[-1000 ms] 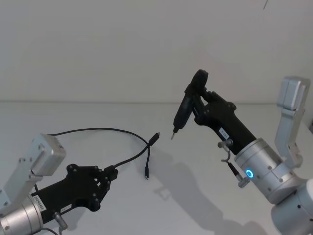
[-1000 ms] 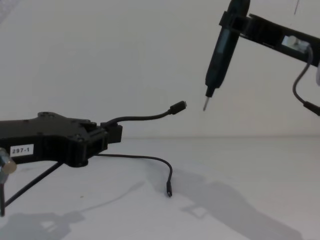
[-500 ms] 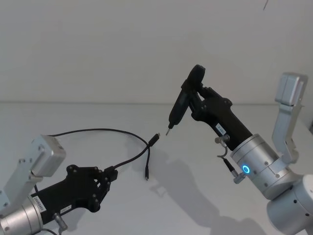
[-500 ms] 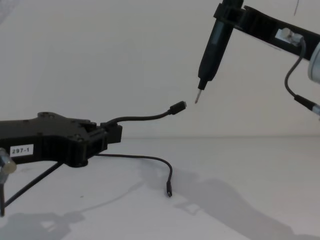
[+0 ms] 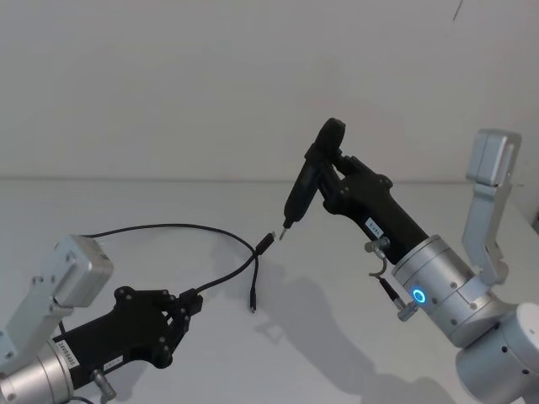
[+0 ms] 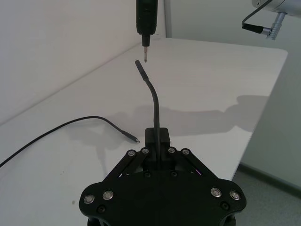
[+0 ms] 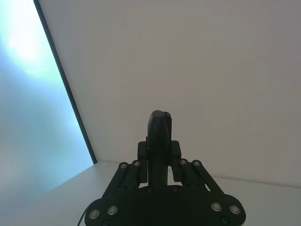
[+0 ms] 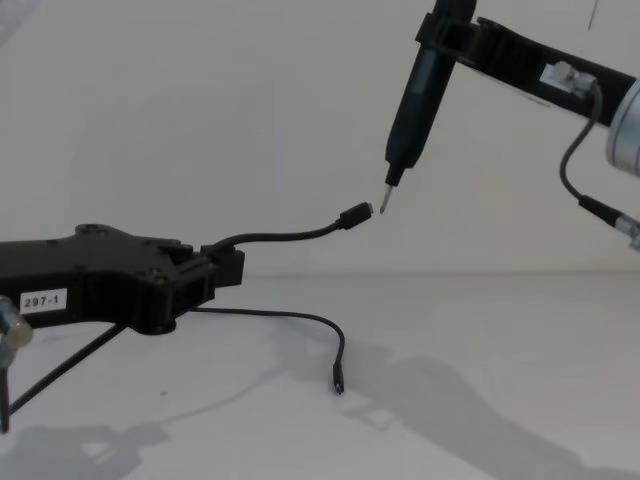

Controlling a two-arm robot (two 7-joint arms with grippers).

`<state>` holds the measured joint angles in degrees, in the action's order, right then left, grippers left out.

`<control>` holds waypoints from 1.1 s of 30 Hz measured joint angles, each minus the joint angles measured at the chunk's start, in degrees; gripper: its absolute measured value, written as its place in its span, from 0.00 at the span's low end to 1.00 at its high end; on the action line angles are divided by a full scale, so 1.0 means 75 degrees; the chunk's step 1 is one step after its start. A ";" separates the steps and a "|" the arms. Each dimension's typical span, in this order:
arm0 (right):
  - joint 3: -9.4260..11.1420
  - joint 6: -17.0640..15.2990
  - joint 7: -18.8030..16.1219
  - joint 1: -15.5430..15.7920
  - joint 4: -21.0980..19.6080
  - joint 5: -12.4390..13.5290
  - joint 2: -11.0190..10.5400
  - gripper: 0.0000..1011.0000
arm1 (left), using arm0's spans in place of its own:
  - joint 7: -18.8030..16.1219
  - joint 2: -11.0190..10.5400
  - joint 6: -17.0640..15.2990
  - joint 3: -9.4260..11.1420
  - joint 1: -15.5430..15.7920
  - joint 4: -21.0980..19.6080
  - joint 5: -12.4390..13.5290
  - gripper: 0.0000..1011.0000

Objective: Pick up the data cable with the one hand.

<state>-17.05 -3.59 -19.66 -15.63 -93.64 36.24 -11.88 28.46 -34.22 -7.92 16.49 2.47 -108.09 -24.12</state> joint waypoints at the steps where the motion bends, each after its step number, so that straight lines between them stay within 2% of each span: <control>1: -0.0009 0.0006 -0.0010 -0.0005 0.0007 0.0003 -0.0005 0.28 | 0.0000 0.0000 0.0000 0.0000 0.0000 0.0000 0.0000 0.04; 33: -0.0209 0.0296 -0.0134 -0.0251 0.0366 0.0209 -0.0098 0.28 | -0.0001 0.0000 0.0000 0.0000 0.0000 0.0000 0.0000 0.04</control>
<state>-18.62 -1.36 -20.66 -17.51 -90.89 37.81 -12.61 28.45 -34.22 -7.92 16.49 2.47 -108.09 -24.13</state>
